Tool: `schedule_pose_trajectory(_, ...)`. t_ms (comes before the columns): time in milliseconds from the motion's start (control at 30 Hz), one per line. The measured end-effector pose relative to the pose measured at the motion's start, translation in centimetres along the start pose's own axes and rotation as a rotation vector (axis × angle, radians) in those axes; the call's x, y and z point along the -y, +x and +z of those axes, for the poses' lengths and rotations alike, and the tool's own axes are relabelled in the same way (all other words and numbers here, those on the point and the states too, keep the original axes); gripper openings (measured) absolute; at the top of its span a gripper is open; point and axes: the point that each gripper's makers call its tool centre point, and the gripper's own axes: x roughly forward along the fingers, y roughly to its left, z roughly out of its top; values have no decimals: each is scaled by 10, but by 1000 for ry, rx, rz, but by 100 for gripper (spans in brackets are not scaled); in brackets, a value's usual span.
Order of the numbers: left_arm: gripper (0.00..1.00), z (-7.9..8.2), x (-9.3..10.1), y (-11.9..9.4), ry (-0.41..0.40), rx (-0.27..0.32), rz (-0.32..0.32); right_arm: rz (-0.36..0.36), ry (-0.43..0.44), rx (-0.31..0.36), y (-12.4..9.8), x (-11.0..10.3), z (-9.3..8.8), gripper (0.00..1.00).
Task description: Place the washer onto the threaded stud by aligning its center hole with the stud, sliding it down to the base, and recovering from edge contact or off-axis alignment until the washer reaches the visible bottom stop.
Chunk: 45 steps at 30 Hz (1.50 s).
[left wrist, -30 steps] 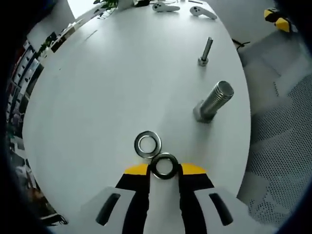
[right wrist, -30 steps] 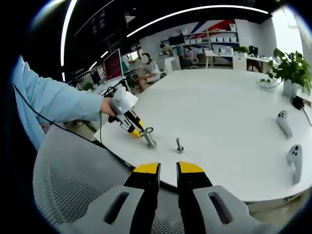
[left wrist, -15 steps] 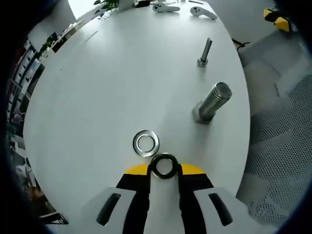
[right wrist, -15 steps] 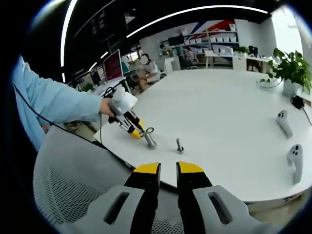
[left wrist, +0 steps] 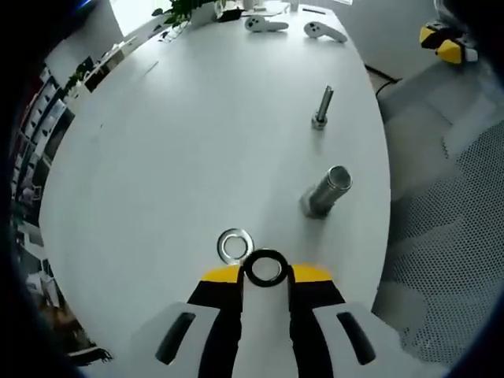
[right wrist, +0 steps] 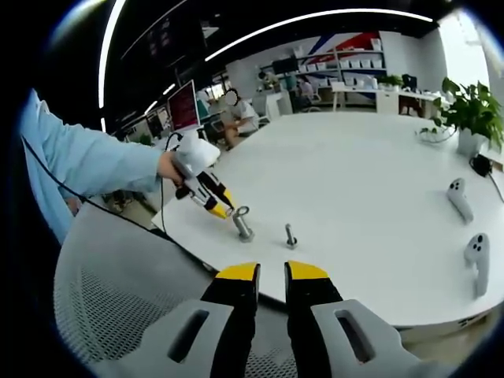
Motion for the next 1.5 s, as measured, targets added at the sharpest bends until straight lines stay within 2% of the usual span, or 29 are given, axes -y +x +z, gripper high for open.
schedule_pose_trajectory(167,20,10,15,-13,43,-4,-21,0,1,3,0,0,0,15)
schedule_pose_trajectory(633,20,45,34,-42,91,32,-41,-2,2,9,0,0,1,15)
schedule_pose_trajectory(867,20,57,44,-36,123,33,-60,-5,5,12,-1,0,1,15)
schedule_pose_trajectory(1033,20,61,43,-30,142,27,-55,-6,8,16,-1,1,2,15)
schedule_pose_trajectory(1500,20,64,46,-9,159,-12,-65,-6,13,21,-1,1,3,14)
